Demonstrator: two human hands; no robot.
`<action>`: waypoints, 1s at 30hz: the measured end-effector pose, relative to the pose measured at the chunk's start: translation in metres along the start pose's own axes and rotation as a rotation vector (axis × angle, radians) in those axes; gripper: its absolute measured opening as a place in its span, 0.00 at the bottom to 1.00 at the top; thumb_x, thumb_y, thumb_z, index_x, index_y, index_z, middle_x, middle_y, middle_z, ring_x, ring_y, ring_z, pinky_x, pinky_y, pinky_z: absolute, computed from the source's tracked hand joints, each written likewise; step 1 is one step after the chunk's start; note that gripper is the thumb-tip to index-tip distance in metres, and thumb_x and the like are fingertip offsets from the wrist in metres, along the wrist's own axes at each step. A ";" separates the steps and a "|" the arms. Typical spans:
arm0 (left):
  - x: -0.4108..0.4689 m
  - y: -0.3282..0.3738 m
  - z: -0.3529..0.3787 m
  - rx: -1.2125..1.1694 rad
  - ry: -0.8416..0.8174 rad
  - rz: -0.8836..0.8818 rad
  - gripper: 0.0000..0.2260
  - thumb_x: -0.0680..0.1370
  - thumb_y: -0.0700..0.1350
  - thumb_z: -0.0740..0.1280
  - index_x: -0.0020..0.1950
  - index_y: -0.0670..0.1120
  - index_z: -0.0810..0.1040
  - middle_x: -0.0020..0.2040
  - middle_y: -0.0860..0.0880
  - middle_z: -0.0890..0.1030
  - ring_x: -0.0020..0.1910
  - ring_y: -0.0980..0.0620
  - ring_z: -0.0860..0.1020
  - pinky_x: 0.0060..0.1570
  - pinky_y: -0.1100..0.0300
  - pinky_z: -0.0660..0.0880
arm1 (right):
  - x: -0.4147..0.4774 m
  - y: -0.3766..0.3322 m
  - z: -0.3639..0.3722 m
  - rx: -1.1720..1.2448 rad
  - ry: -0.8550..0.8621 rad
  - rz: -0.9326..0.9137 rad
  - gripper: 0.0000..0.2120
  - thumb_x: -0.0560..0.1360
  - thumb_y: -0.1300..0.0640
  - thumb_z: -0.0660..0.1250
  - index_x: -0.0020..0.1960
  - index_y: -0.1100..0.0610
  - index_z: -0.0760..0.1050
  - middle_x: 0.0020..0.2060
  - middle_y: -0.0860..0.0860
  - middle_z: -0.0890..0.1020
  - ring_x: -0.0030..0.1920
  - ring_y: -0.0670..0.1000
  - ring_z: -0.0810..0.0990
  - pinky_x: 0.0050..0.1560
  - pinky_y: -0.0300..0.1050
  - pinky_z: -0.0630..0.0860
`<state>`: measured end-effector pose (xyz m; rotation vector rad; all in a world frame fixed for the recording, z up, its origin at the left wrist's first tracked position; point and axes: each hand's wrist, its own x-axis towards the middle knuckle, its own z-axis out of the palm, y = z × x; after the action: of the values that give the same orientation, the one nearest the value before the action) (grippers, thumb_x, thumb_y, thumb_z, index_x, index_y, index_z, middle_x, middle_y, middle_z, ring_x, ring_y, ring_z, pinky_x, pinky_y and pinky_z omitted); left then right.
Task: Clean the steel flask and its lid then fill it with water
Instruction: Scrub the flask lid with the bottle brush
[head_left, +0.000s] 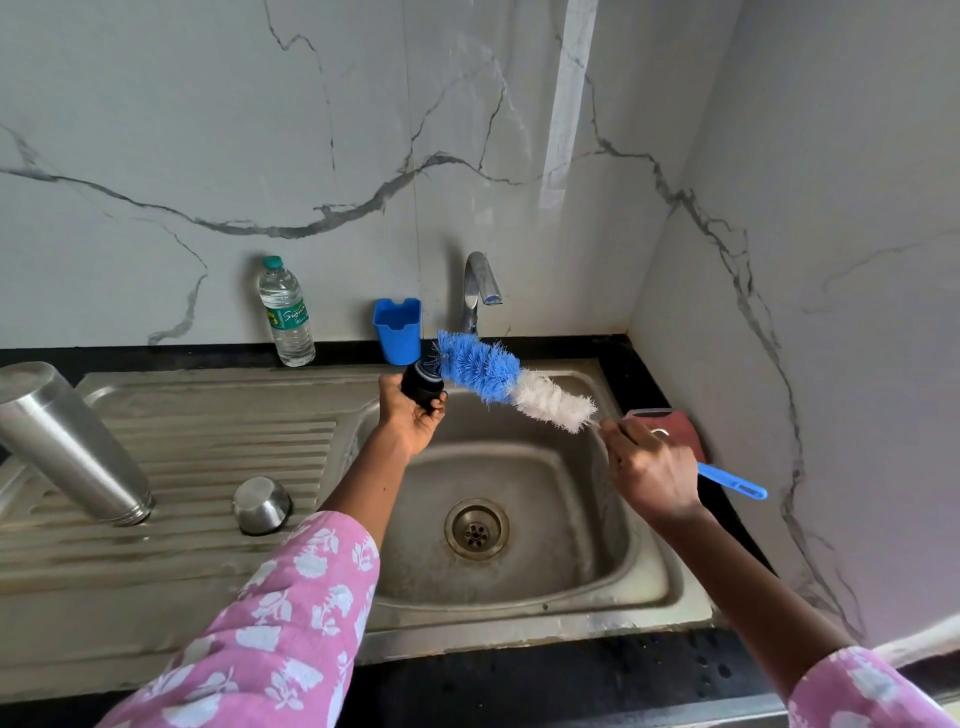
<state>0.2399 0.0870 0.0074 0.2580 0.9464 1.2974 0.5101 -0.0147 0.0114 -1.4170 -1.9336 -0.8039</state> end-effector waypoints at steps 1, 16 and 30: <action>0.001 -0.002 -0.001 0.036 0.001 -0.003 0.17 0.78 0.50 0.51 0.45 0.40 0.73 0.36 0.44 0.73 0.30 0.51 0.69 0.20 0.67 0.65 | 0.001 0.001 0.001 0.007 0.001 0.010 0.11 0.70 0.62 0.60 0.41 0.57 0.82 0.28 0.52 0.76 0.23 0.57 0.75 0.17 0.40 0.64; 0.004 -0.010 0.004 0.188 0.011 0.020 0.16 0.78 0.50 0.50 0.44 0.42 0.73 0.35 0.45 0.72 0.30 0.53 0.69 0.22 0.66 0.64 | 0.002 -0.003 0.002 -0.042 -0.087 -0.024 0.11 0.61 0.63 0.71 0.43 0.58 0.80 0.29 0.52 0.75 0.23 0.56 0.74 0.17 0.39 0.62; 0.007 -0.012 0.005 0.155 0.022 -0.018 0.18 0.79 0.51 0.49 0.47 0.40 0.73 0.37 0.43 0.72 0.30 0.52 0.69 0.21 0.66 0.66 | 0.005 -0.007 0.003 -0.069 -0.038 -0.076 0.12 0.62 0.64 0.69 0.46 0.58 0.77 0.30 0.52 0.75 0.23 0.56 0.74 0.18 0.39 0.62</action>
<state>0.2517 0.0911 -0.0005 0.3550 1.0677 1.2136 0.5015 -0.0109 0.0124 -1.4157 -2.0161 -0.8928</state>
